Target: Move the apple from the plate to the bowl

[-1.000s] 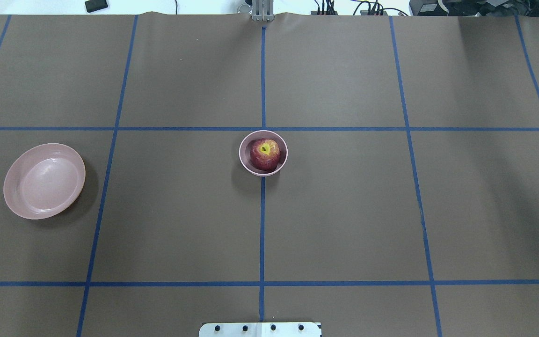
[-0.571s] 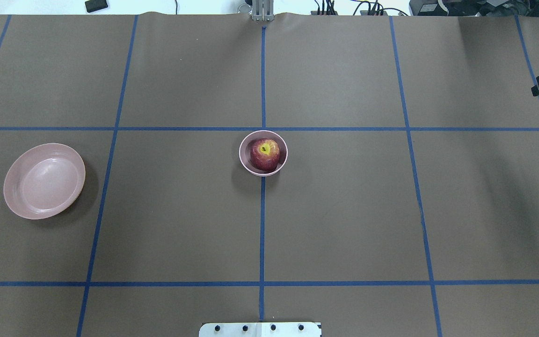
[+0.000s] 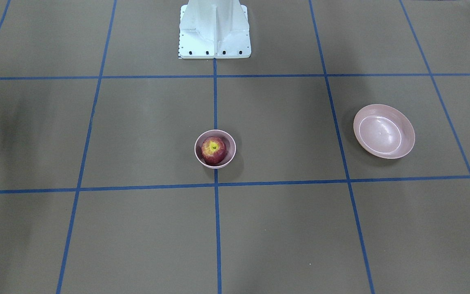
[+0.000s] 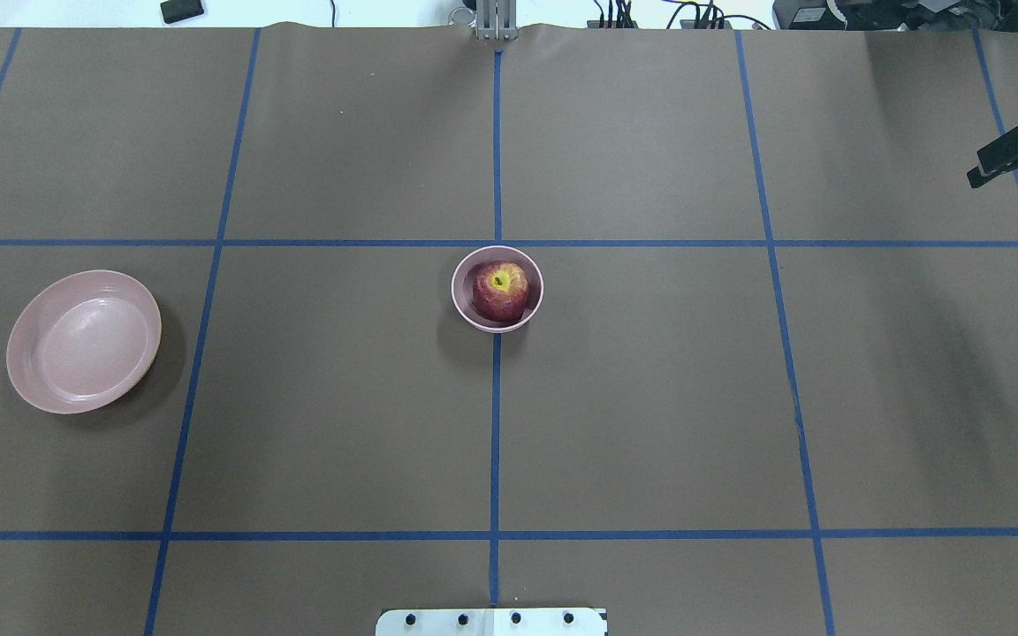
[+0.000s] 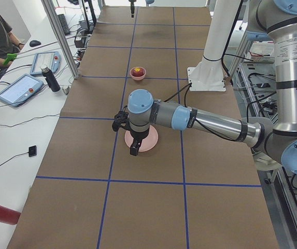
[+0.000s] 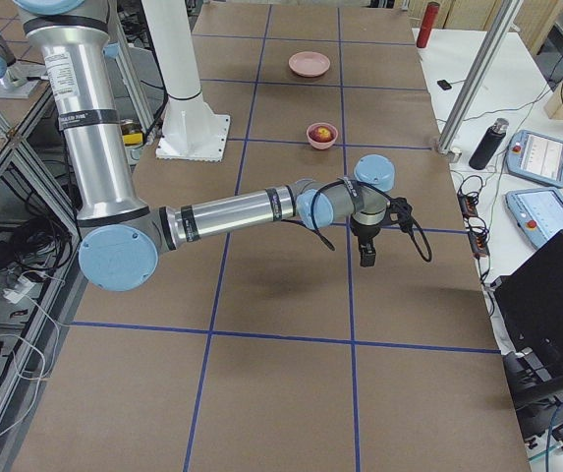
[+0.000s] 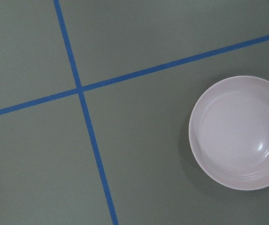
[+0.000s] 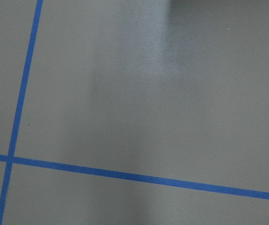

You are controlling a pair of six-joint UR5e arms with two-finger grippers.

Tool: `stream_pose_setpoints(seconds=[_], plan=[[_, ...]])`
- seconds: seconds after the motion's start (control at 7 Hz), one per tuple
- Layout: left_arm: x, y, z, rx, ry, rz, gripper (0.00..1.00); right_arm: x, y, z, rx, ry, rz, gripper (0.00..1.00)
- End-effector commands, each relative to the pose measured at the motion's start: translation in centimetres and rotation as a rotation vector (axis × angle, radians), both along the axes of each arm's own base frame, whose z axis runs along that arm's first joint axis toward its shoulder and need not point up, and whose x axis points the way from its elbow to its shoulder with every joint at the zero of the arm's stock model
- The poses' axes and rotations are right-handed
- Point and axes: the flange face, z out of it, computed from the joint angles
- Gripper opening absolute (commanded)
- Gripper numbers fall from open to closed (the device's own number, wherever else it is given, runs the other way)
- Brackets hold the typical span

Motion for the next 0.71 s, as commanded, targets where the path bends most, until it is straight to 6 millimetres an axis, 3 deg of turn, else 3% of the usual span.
stream_pose_setpoints(seconds=[0.0,0.29,0.57], plan=[[0.1,-0.3,-0.1,-0.005,0.014,-0.002,0.98,0.4,0.0,-0.4,0.001,0.012,-0.018,1.0],[0.0,-0.4,0.0,-0.009,0.005,-0.005,0.98,1.8,-1.7,-2.9,-0.003,0.02,-0.032,1.0],[0.0,-0.2,0.3,-0.015,0.003,-0.005,0.98,2.4,-1.8,-3.7,-0.002,0.001,-0.025,1.0]])
